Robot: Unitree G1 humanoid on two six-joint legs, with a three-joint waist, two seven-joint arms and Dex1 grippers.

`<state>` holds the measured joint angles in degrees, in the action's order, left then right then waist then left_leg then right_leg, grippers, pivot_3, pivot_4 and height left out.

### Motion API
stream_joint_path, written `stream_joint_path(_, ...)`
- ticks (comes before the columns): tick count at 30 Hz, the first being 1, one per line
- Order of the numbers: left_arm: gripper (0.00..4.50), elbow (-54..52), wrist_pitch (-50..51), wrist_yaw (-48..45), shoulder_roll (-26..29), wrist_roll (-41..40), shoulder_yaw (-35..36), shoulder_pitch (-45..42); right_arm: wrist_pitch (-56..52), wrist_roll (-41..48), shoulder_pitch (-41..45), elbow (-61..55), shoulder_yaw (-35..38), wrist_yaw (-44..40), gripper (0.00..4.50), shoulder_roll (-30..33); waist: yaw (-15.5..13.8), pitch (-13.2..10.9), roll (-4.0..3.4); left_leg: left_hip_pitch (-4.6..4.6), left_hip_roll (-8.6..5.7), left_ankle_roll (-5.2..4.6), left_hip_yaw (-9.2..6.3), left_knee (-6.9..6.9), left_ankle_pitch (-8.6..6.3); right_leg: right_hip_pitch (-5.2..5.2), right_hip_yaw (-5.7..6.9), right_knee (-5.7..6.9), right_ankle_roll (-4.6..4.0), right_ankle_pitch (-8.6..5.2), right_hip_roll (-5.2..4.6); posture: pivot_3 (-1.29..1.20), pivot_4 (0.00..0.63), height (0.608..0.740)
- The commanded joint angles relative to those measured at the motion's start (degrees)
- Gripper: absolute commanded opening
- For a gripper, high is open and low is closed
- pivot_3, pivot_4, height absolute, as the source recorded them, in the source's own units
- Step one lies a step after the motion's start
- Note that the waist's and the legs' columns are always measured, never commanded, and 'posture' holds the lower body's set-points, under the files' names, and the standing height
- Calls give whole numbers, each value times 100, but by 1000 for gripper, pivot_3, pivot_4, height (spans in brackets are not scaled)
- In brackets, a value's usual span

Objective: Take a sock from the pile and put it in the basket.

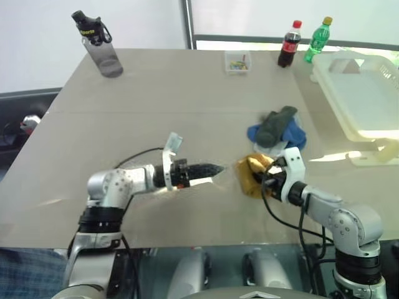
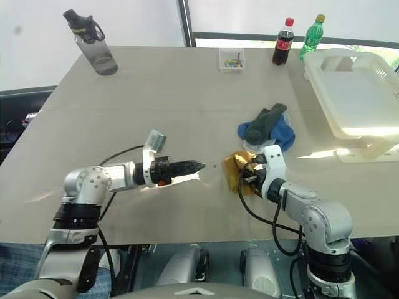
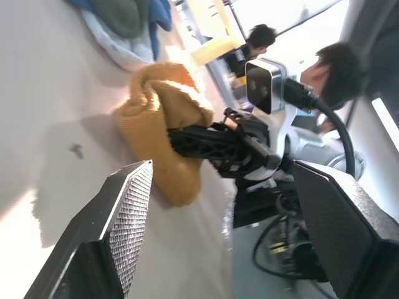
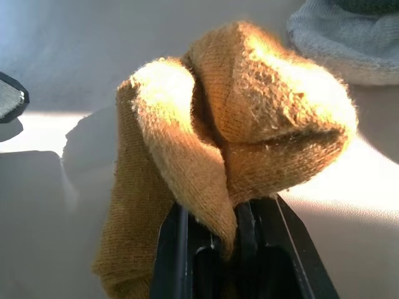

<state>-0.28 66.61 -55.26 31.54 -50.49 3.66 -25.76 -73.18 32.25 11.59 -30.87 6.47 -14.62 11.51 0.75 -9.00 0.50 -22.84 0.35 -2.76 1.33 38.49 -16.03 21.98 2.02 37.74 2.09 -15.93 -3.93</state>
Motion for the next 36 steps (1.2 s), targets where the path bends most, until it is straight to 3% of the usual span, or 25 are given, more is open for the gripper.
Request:
stream_joint_path(1, 3795, -806, -660, -238, 419, 301, -11, 104, -203, 244, 172, 4, 290, -77, 55, 97, -3, -2, -1, -4, -1, 0, 1, -1, 0, 6, -1, 1, 0, 0, -2, 0, 150, 740)
stream_joint_path(8, 3795, -1476, -2445, -680, 1246, 1426, -171, 542, -242, 309, 250, 75, 334, -203, 55, 507, -12, -7, -9, -14, -4, 1, 12, -11, 0, 16, -9, -10, -1, 0, -10, 0, 150, 740)
stream_joint_path(14, 3795, -1778, -3157, -986, 1513, 1396, 395, 975, -759, 784, 664, -154, 904, -484, 55, 1087, -17, -22, -18, -18, -3, -1, 13, -11, 0, 22, -9, -8, -1, 0, -13, 0, 150, 740)
stream_joint_path(23, 3795, -2016, -3319, -852, 1510, 1104, 850, 1068, -1310, 1168, 2631, 1127, 2099, -749, 55, 2173, -26, -44, -34, -27, -4, -4, 18, -10, -1, 31, -10, -7, 0, 1, -13, 0, 150, 740)
stream_joint_path(27, 3795, -2094, -3389, -757, 1453, 1013, 922, 1047, -844, 818, 3391, 2455, 2214, -850, 55, 2964, -42, -43, -33, -93, -7, -6, 15, 2, 2, 91, -3, 2, 2, 2, -10, 0, 150, 740)
stream_joint_path(32, 3795, -2183, -3513, -637, 1305, 886, 985, 1012, 922, -242, 4697, 5715, 2076, -560, 55, 3739, -29, -49, -34, -98, -13, -20, 54, 7, 10, 110, -32, 12, 4, 3, -9, 0, 150, 740)
stream_joint_path(36, 3795, -2161, -3569, -533, 1177, 784, 991, 901, 2865, -972, 5570, 8205, 1928, -264, 55, 4001, 3, -51, -29, -92, -7, -19, 69, 6, 11, 110, -46, 14, 5, 4, 1, 0, 150, 740)
